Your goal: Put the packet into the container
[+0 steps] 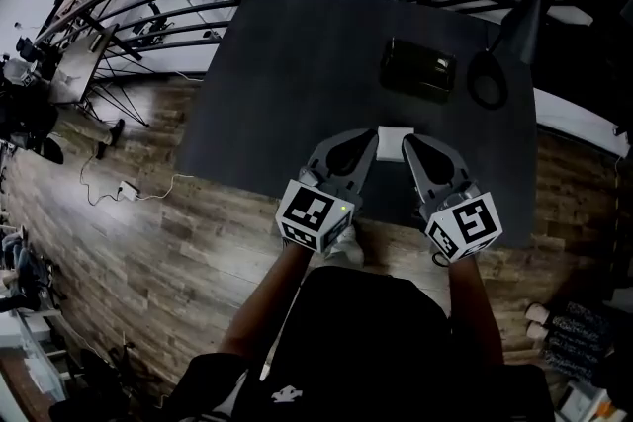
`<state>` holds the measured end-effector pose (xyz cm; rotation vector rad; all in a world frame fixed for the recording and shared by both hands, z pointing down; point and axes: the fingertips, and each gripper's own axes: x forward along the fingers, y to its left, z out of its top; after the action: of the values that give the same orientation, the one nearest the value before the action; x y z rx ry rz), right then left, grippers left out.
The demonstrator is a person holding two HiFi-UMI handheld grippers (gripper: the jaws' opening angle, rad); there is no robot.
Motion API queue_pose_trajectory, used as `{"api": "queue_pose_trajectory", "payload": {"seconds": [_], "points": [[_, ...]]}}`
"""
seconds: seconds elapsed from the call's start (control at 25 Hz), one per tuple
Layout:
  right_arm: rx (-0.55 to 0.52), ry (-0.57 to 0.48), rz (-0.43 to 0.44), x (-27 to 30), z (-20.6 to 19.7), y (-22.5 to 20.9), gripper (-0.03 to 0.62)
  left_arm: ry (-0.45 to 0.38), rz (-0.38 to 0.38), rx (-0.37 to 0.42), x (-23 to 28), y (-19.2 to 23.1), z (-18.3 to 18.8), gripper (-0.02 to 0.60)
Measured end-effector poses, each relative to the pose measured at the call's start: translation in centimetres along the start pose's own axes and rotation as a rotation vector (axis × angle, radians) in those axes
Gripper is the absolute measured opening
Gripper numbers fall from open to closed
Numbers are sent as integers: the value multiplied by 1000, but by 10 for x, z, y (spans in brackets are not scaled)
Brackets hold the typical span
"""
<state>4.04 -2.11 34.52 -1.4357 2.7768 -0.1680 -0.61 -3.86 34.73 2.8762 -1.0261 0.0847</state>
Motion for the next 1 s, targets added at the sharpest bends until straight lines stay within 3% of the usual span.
{"api": "queue_pose_trajectory", "payload": {"seconds": [0.44, 1.0], "points": [[-20, 10, -49, 70, 8, -18, 5, -8, -69, 6, 26, 63, 9, -5], [11, 34, -106, 86, -6, -44, 5, 10, -140, -59, 55, 86, -12, -5]]}}
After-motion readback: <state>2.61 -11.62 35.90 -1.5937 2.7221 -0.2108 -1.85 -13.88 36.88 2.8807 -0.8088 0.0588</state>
